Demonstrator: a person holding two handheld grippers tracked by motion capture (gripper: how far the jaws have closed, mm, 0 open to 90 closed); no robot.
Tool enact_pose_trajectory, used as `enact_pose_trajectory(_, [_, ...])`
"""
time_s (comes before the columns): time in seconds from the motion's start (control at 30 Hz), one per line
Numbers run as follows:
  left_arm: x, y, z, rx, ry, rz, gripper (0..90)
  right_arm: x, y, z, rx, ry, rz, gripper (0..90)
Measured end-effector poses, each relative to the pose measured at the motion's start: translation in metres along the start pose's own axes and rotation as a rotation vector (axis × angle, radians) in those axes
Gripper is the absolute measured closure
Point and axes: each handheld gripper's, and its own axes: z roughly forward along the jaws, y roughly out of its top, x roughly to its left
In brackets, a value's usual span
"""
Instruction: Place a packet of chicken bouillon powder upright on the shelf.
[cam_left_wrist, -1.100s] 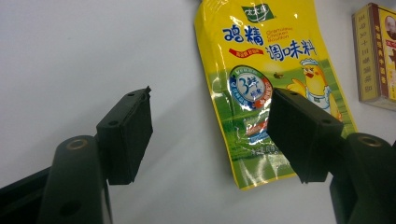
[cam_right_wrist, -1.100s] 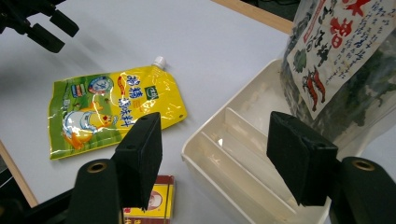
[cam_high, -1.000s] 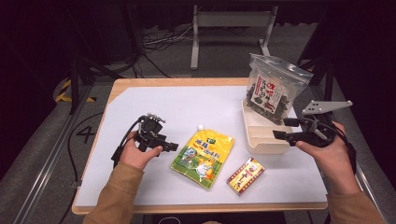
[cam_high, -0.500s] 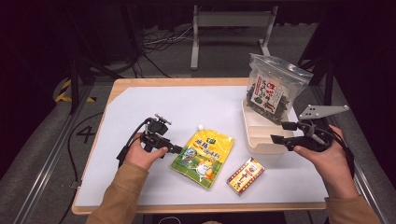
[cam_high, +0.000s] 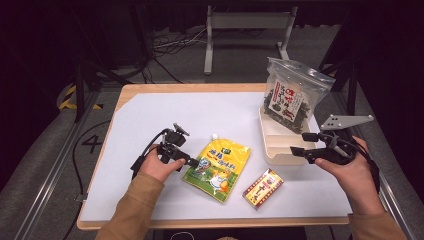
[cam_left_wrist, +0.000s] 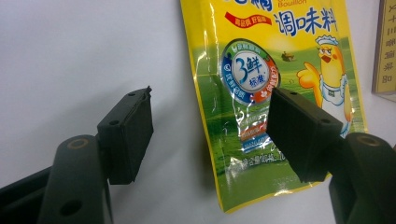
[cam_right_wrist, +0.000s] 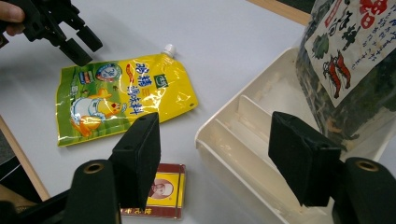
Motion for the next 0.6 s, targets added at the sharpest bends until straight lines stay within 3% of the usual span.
enact_pose_trajectory(0.23, [-0.001, 0.002, 0.007, 0.031, -0.026, -0.022, 37.5, 0.000, -0.001, 0.000, -0.001, 0.001, -0.002, 34.5])
enact_pose_trajectory(0.6, [-0.005, 0.003, 0.016, 0.072, -0.048, -0.019, 50.7, 0.001, -0.002, 0.001, 0.003, 0.011, 0.003, 33.9])
